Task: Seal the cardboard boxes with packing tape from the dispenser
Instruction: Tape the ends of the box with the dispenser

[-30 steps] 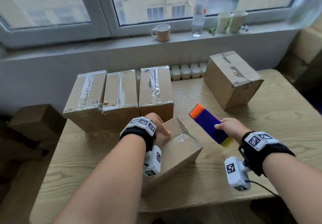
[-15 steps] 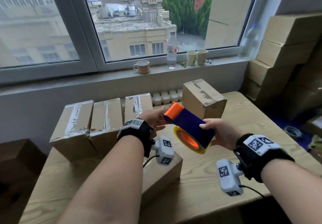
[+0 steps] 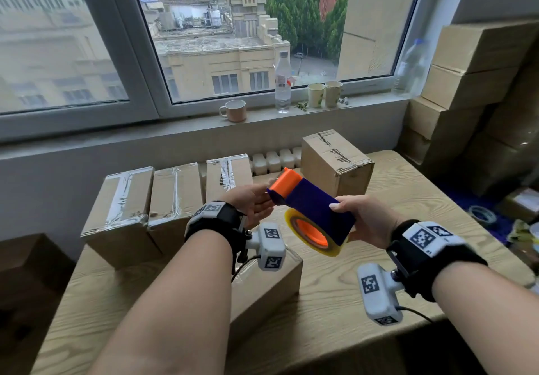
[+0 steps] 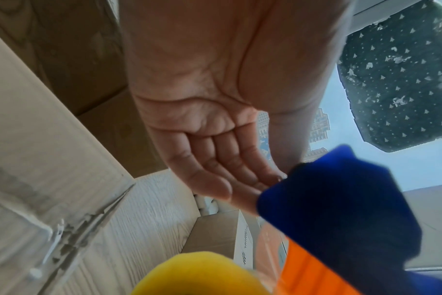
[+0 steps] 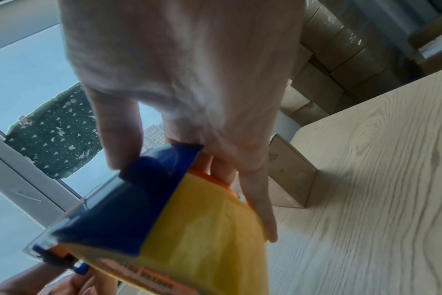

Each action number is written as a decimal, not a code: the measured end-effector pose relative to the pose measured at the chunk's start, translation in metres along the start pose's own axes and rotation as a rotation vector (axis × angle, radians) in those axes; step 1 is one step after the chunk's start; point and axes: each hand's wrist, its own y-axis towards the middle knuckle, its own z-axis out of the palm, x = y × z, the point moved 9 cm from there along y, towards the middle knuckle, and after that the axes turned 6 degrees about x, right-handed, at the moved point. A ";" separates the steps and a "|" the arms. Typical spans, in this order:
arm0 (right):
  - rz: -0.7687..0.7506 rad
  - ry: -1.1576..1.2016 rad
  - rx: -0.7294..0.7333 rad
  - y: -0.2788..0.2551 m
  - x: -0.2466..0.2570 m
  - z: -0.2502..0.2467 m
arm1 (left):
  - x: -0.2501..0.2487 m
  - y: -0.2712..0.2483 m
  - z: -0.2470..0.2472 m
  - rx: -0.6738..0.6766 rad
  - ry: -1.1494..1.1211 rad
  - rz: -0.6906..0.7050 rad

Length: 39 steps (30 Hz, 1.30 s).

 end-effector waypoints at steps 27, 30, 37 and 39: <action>-0.045 -0.459 -0.137 0.009 0.035 0.015 | 0.024 0.009 -0.042 -0.098 0.233 -0.261; -0.144 -0.605 -0.140 0.006 0.048 0.027 | 0.031 0.015 -0.049 -0.138 0.219 -0.223; -0.289 -0.900 -0.006 -0.012 0.066 0.068 | 0.031 0.034 -0.047 0.022 0.281 -0.244; -0.244 -0.961 0.019 -0.013 0.064 0.071 | 0.037 0.044 -0.056 0.005 0.270 -0.259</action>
